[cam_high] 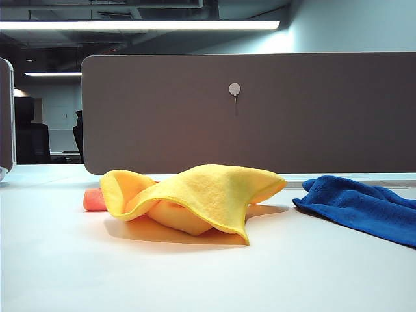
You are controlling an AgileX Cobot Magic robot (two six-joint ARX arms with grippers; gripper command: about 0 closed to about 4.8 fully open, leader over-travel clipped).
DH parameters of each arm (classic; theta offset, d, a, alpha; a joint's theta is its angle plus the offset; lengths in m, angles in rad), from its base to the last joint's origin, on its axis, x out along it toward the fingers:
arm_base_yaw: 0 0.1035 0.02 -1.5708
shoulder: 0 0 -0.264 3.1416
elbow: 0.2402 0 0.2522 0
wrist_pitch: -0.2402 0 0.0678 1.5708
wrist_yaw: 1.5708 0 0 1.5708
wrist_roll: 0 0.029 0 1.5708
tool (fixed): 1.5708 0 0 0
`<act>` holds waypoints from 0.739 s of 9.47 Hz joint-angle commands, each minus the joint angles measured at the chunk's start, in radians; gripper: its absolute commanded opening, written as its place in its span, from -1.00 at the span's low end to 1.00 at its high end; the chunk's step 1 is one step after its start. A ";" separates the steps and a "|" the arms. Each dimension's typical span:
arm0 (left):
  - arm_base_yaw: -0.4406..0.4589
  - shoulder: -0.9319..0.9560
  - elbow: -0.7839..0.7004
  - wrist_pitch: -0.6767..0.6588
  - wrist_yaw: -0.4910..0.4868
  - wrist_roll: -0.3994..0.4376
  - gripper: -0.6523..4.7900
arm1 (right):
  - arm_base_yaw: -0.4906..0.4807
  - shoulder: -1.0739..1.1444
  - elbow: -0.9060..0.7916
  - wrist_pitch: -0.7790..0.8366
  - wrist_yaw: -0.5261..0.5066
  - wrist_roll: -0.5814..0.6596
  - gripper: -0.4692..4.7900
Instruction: Pick up a rag that is the same color as the top surface of the Rubik's Cube and cover the cube with it.
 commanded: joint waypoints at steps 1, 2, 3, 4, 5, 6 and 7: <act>0.001 0.000 -0.005 0.022 -0.150 0.087 -0.78 | 0.000 -0.001 -0.005 0.080 0.002 -0.006 -0.84; 0.001 0.000 -0.005 0.022 -0.150 0.087 -0.78 | 0.000 -0.001 -0.005 0.086 0.002 -0.006 -0.84; 0.001 0.001 -0.005 0.042 -0.137 0.101 -0.78 | 0.000 -0.001 -0.005 0.091 0.001 -0.006 -0.84; 0.002 0.001 -0.005 0.078 -0.095 0.106 -0.78 | 0.000 -0.001 -0.005 0.099 0.001 -0.006 -0.84; 0.002 0.001 -0.005 0.084 -0.094 0.106 -0.78 | 0.000 -0.001 -0.005 0.104 0.001 -0.006 -0.84; 0.010 0.001 -0.005 0.084 -0.090 0.105 -0.78 | -0.001 -0.001 -0.004 0.121 0.001 -0.006 -0.84; 0.017 0.001 -0.005 0.084 -0.080 0.105 -0.78 | -0.002 -0.001 -0.004 0.126 0.001 -0.006 -0.84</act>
